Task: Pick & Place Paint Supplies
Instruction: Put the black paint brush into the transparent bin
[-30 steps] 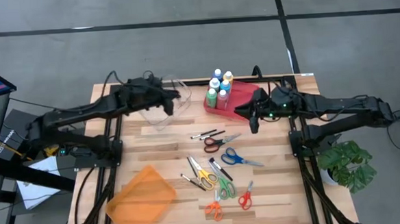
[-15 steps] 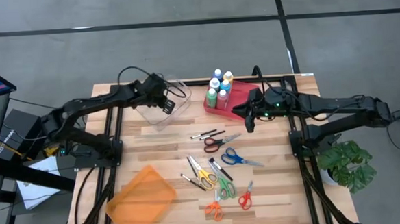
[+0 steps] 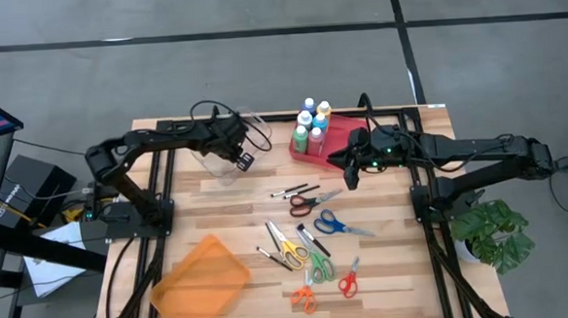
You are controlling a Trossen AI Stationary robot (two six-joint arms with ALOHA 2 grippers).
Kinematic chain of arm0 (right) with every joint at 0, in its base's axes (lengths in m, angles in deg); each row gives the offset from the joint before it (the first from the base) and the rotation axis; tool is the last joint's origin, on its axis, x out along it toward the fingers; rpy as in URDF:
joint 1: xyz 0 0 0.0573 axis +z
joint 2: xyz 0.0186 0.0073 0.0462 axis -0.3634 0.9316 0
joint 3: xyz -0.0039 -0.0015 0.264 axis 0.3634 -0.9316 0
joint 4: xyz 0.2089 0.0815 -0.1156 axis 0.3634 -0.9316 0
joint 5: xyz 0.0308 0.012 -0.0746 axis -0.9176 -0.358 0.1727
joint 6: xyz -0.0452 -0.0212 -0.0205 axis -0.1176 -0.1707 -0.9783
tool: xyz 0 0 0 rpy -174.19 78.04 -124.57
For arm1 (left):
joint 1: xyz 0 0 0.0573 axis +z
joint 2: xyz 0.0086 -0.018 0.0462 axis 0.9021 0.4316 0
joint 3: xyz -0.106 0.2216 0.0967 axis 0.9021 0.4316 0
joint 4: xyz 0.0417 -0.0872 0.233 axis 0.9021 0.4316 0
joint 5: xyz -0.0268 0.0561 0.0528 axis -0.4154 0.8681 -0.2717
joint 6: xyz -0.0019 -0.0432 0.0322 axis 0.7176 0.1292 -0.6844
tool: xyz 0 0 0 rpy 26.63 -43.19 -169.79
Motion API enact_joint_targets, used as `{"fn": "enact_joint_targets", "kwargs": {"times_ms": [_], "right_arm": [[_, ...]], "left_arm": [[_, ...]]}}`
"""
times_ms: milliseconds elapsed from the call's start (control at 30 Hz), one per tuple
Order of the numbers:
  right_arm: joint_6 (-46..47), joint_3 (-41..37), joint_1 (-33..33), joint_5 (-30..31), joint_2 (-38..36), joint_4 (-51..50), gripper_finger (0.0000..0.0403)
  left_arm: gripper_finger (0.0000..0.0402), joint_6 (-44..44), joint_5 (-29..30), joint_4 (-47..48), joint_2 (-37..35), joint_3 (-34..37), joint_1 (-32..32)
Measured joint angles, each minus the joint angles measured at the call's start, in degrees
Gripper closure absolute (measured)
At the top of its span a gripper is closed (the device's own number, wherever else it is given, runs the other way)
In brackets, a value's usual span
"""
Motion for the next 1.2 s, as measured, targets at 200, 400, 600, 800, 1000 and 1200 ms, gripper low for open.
{"fn": "enact_joint_targets", "kwargs": {"times_ms": [200, 400, 600, 800, 1000, 1200], "right_arm": [[0.0, 0.0, 0.0, 0.0, 0.0, 0.0, 0.0335], [0.0, 0.0, 0.0, 0.0, 0.0, 0.0, 0.0335], [0.0, 0.0, 0.0, 0.1, 0.0, 0.0, 0.0335], [0.0, 0.0, 0.0, 0.1, 0.0, 0.0, 0.0335], [0.0, 0.0, 0.0, 0.1, 0.0, 0.0, 0.0335], [-0.2, 0.0, 0.0, 0.1, 0.0, -0.2, 0.0335]], "left_arm": [[0.0392, 0.0, 0.0, 0.7, 1.6, 0.0, 0.1], [0.0365, 0.1, 0.1, 1.3, 1.5, -0.1, 0.0], [0.0314, 0.0, 0.5, 1.0, 0.0, 0.0, 0.0], [0.0229, 0.0, 0.7, 0.2, -5.5, 0.0, 0.0], [0.0162, 0.1, 0.8, -1.2, -17.5, 0.0, -2.1], [0.0161, 0.0, -0.7, -8.1, -26.8, -0.1, -9.4]]}}
